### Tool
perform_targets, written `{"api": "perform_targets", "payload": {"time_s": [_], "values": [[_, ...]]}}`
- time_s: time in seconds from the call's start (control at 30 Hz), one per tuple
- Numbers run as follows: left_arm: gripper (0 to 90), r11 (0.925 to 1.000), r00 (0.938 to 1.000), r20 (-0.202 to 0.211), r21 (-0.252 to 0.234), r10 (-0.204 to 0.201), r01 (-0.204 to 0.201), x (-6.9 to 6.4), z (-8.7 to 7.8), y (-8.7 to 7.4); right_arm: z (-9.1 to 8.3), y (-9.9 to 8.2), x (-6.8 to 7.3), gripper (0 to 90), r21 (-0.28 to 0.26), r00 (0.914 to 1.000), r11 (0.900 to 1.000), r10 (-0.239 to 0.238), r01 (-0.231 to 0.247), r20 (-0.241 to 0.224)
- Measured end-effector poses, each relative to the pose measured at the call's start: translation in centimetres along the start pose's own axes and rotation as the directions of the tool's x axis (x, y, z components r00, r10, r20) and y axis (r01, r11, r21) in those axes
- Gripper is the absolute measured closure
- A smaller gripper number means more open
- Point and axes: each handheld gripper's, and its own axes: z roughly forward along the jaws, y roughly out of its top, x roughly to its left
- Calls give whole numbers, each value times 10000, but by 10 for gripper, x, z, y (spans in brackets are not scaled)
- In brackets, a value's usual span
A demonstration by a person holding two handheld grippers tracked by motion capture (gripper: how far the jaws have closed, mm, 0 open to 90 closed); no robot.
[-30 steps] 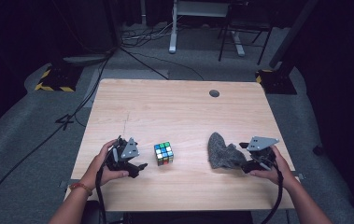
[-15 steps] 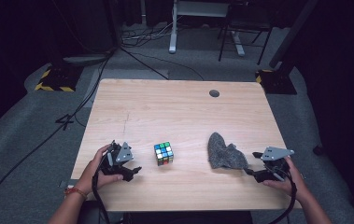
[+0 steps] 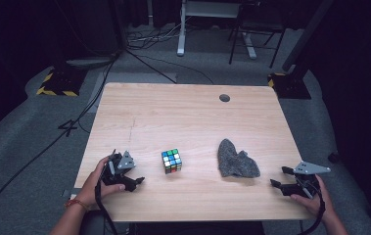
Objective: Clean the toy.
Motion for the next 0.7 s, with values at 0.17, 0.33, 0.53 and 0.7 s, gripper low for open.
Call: {"api": "perform_targets", "payload": {"time_s": [0.17, 0.33, 0.53, 0.7], "values": [[159, 9938, 9932, 571, -394, -1017, 1041, 7, 4, -8, 0, -2, -2, 224, 22, 9994, 9994, 347, -347, -68], [141, 9922, 9938, 603, -779, -932, 978, 8, 5, -13, 0, -2, -2, 223, 22, 9994, 9994, 336, -336, -80], [140, 9914, 9933, 575, -783, -1002, 1045, 7, 5, -13, 0, -2, -2, 222, 20, 9993, 9994, 348, -348, -115], [137, 9917, 9936, 536, -769, -992, 1032, 7, 5, -13, 0, -2, -2, 221, 20, 9992, 9993, 385, -384, -46]]}}
